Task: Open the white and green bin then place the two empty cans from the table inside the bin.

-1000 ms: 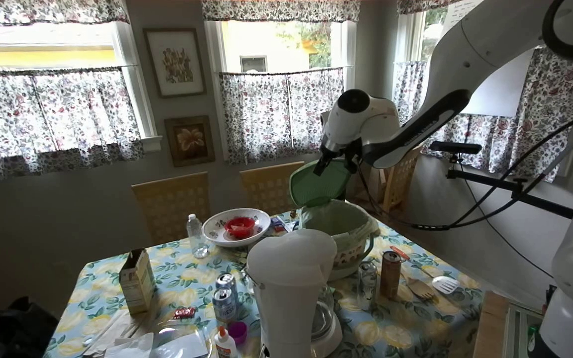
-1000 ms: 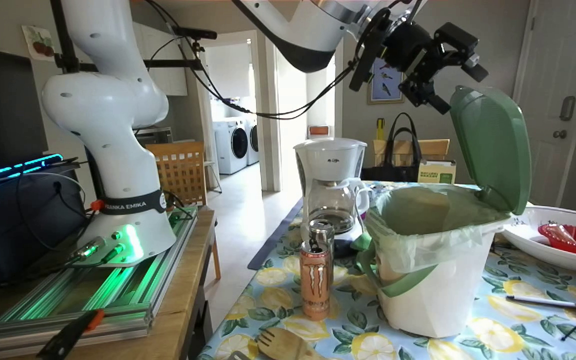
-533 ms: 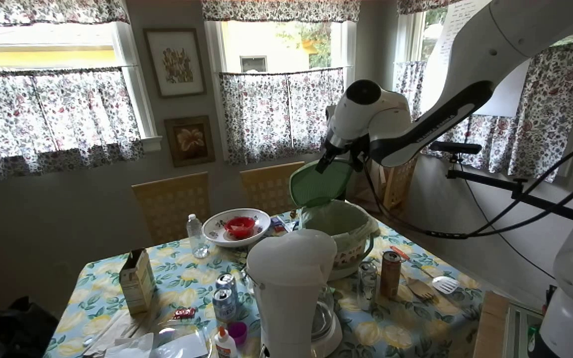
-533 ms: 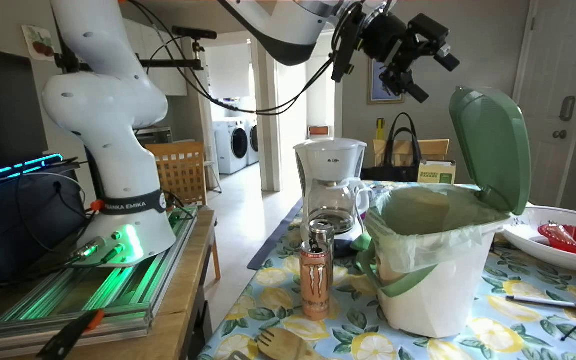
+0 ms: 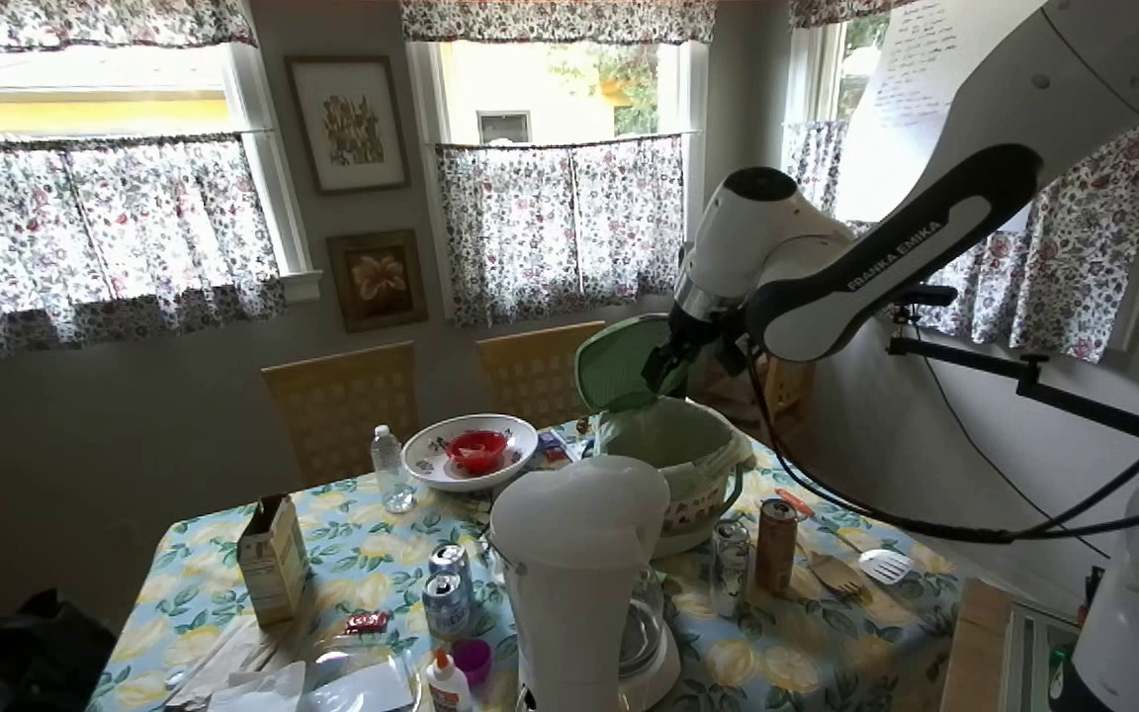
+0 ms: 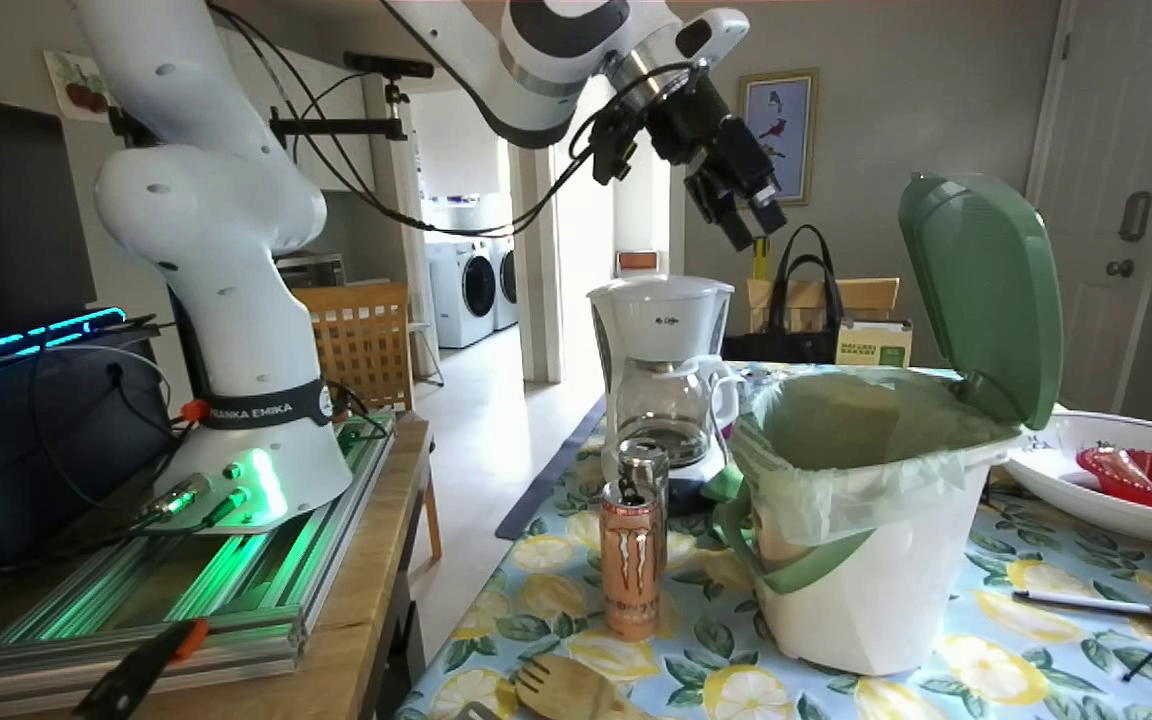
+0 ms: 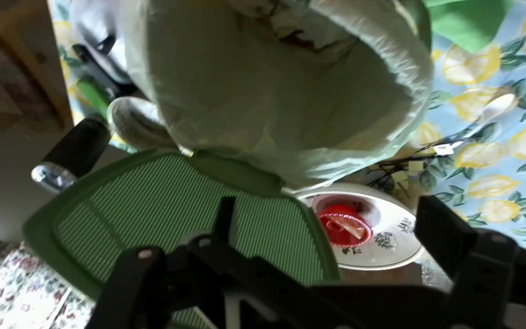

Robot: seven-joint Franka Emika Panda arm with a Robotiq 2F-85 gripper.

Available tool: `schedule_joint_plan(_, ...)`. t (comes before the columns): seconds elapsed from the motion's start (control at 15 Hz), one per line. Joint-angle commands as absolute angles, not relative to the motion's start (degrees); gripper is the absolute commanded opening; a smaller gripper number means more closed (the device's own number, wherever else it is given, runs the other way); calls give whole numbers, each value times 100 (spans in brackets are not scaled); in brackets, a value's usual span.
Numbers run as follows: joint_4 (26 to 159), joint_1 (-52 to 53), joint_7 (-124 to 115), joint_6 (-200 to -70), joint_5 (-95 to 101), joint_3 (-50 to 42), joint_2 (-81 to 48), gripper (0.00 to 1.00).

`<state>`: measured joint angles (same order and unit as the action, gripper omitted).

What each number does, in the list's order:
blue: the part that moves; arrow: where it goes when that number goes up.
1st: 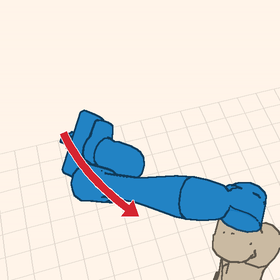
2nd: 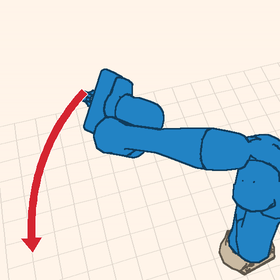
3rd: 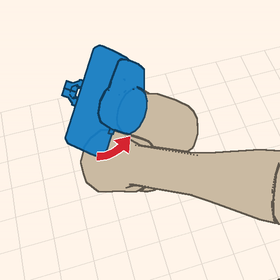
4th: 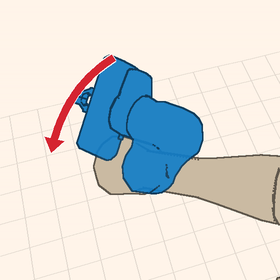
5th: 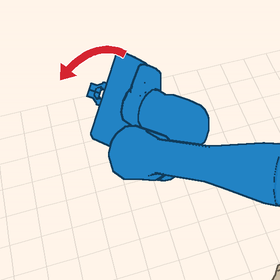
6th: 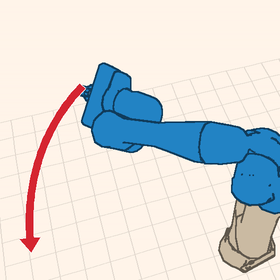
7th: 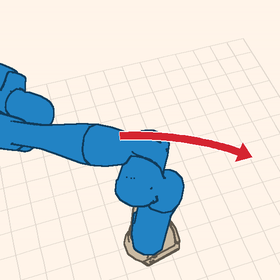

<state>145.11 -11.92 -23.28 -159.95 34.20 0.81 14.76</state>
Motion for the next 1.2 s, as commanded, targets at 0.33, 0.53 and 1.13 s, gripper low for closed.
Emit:
schedule_joint_plan(0.33, 15301, -108, 153, -14076, 598, -970, 2455, 100)
schedule_joint_plan(0.53, 15311, -377, 425, -13804, 786, -949, 2300, 100)
schedule_joint_plan(1.13, 15721, -395, 1823, -15431, 468, -1336, 1295, 100)
